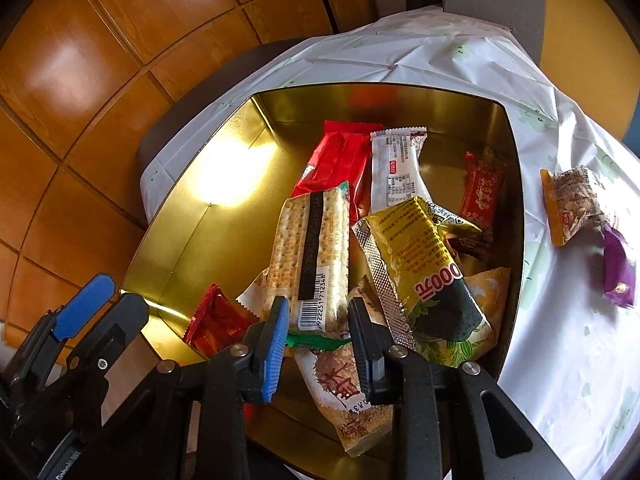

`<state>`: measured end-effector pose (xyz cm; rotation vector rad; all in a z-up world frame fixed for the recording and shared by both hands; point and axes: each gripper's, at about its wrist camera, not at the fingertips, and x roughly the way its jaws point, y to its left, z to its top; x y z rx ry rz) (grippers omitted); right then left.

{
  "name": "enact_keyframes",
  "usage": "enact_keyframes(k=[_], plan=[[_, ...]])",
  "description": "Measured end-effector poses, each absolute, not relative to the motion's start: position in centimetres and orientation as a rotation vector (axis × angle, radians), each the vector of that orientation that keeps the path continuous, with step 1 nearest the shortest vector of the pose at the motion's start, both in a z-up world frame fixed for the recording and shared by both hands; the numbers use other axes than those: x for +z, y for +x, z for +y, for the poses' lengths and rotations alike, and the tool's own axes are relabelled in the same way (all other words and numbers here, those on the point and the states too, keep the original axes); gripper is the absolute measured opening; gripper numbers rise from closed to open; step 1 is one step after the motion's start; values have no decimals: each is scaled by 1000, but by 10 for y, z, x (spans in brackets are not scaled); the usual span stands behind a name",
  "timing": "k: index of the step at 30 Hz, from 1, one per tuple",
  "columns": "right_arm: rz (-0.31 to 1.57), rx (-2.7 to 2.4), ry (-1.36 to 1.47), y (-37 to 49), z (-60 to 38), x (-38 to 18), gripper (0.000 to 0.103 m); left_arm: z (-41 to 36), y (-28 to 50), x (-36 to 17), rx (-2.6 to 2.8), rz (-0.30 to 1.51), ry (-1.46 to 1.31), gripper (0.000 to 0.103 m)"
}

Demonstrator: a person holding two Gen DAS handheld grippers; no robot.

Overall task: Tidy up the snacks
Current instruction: 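Withdraw both tools from the tin toward the remaining snacks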

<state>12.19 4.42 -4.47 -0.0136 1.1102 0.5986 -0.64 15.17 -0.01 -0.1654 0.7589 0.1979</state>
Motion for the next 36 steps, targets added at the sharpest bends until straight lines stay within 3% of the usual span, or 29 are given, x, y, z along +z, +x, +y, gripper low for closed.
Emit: enact_keyframes(k=[19,33,36], plan=[[1002,572,-14,101,15,-21,34,142,-6,1,181,764,-136,55],[959,338,81,94,-129,-6,42,114,3,2,131,777,-78,55],[976,269,80,94,-161,-10,47,108,5,0,120,785,-69,55]])
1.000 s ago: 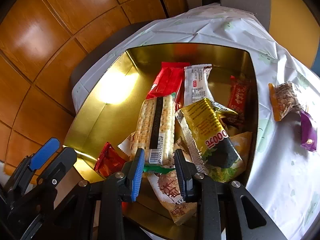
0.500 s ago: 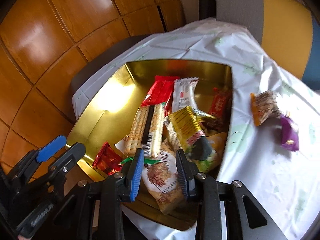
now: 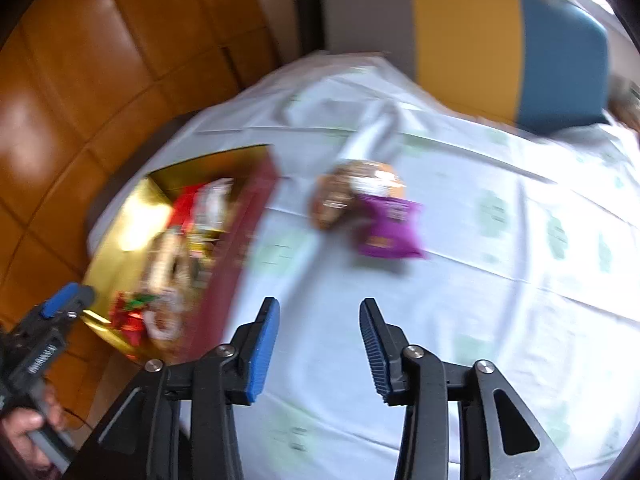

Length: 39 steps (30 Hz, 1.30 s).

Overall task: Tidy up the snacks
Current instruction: 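Withdraw both tools from the tin toward the remaining snacks, then move the left tool to the clear nut bag and grasp it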

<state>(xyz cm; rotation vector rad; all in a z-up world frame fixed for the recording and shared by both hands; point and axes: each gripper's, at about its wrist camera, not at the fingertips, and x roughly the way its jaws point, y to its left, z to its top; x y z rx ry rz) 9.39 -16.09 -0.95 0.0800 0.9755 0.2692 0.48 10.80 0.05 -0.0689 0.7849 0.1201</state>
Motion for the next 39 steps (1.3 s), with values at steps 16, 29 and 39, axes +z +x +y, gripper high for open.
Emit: enact_keyframes(k=[16,29,39], plan=[[1052,-15,48,90,-299,-31,86,80,7,6,66,781,7,55],[1200,-145,267,99,-337,-61,99,46,10,3,9,797,83,55],[1173,-165,281,97,-340,-54,103,15,16,2,-61,808,135,55]])
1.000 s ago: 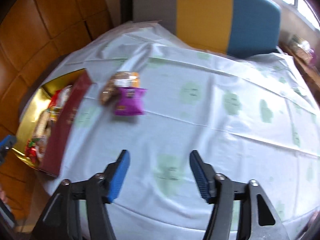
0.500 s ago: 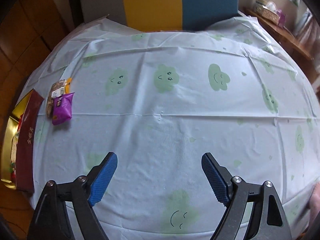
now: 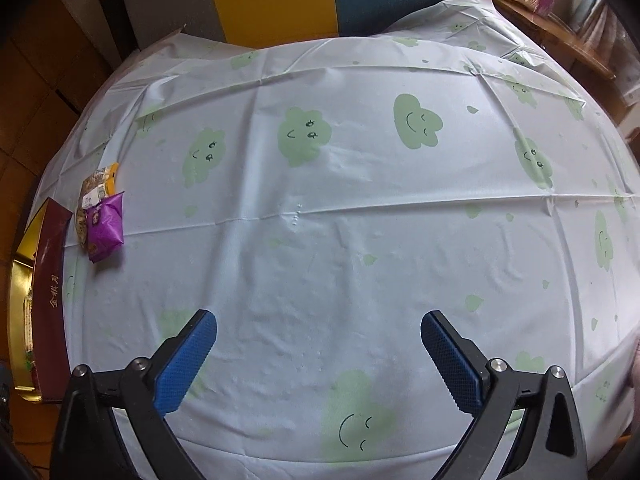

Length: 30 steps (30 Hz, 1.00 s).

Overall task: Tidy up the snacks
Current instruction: 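Move the left tool to the clear nut bag and grasp it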

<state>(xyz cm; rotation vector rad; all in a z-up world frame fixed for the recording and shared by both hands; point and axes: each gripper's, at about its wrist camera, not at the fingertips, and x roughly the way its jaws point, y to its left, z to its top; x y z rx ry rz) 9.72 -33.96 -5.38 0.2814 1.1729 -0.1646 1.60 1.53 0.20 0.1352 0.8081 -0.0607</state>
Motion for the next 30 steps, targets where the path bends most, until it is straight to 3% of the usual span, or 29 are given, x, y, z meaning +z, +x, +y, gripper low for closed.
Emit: enact_keyframes(k=[30], plan=[[1128,-38,268,99,-322,-35,103,-61,109,-2,-300,943,295,55]])
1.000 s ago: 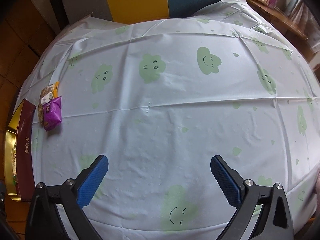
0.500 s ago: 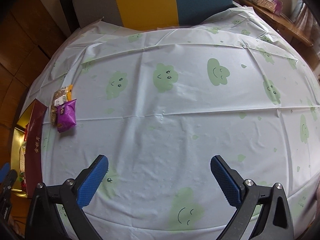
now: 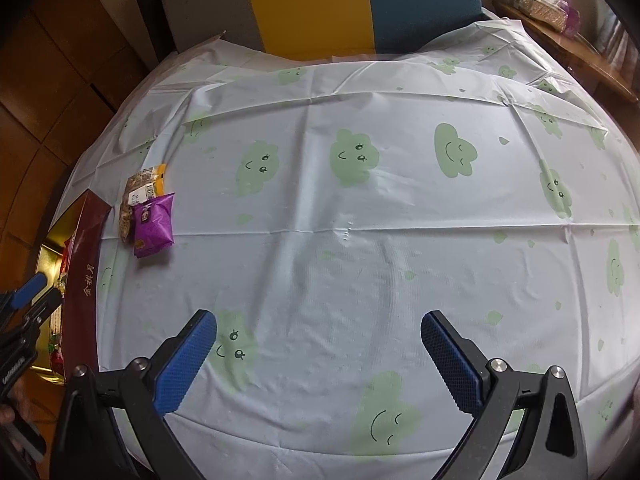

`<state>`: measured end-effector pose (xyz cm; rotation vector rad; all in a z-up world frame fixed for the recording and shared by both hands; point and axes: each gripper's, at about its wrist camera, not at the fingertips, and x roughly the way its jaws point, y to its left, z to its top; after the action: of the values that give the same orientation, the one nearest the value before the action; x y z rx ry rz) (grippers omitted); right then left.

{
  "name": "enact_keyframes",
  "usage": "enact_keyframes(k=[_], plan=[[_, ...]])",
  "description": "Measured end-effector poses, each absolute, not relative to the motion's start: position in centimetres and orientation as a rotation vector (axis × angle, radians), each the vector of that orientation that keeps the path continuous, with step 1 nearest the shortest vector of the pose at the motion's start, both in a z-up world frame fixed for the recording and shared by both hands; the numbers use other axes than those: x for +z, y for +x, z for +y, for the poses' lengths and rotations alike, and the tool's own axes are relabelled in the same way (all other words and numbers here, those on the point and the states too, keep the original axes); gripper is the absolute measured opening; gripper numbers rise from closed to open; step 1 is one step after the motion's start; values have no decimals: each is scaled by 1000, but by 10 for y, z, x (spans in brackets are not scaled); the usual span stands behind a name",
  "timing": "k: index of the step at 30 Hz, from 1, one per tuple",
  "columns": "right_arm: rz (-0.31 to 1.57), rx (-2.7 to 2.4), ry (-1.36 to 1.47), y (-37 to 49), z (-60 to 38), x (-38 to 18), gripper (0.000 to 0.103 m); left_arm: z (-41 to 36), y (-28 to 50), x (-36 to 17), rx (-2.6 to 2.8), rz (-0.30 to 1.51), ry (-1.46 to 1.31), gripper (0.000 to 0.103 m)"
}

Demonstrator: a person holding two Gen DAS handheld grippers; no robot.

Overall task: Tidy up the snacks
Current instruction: 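Move the left tool to the clear nut bag and grasp it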

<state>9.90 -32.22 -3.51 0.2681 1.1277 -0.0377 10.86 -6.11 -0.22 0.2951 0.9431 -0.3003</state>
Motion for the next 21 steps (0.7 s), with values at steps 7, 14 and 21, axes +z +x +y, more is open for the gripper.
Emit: enact_keyframes(k=[7,14,21], plan=[[1121,-29,273,98,-323,-32,103,-86,150,-13,-349,982,486,55],[1115,-27,289,99,-326,-31,103,-113,195,-42,-401,1030,703,59],[1106,-19,315,100,-329,-28,103,-133,220,-69,-451,1074,824,67]])
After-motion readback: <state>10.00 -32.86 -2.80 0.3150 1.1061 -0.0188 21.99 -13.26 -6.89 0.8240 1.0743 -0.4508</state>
